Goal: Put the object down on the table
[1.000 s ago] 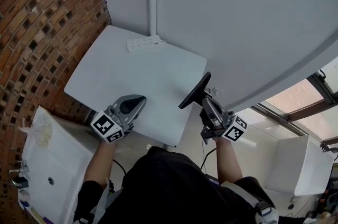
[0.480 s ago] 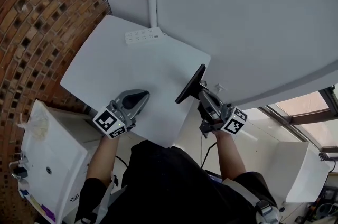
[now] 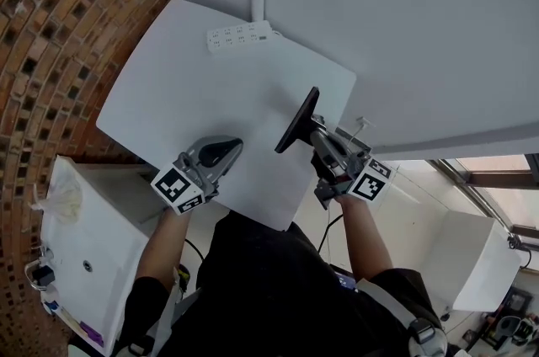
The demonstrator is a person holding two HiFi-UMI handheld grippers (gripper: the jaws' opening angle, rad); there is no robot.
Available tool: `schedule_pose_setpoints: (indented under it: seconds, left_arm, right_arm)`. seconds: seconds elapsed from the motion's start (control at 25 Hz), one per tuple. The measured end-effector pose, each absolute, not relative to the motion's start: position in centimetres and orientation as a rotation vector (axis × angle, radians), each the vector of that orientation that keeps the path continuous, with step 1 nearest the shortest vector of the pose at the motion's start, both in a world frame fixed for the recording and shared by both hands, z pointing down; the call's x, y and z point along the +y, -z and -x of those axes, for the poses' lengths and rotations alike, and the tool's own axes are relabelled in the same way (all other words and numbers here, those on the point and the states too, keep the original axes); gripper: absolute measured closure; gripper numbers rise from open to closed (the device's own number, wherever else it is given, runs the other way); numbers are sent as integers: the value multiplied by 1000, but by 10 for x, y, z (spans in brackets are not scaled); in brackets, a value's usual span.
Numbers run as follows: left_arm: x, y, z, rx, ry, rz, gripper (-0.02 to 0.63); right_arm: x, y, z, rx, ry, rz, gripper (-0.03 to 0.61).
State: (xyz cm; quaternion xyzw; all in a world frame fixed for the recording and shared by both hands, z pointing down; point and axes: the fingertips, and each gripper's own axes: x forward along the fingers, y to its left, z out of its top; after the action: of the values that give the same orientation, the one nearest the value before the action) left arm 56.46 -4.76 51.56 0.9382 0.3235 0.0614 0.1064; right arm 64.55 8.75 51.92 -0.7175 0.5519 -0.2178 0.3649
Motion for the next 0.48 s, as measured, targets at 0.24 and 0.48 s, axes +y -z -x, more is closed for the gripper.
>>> schedule_pose_setpoints:
  seconds: [0.24, 0.48]
  left_arm:
    - [-56, -551, -576, 977, -255, -2707, 614]
    - [-73, -575, -577, 1011, -314, -2676, 614]
  right_arm:
    - [66, -568, -655, 1311, 727, 1854, 571]
    - [31, -622, -658, 1204, 940, 1846, 571]
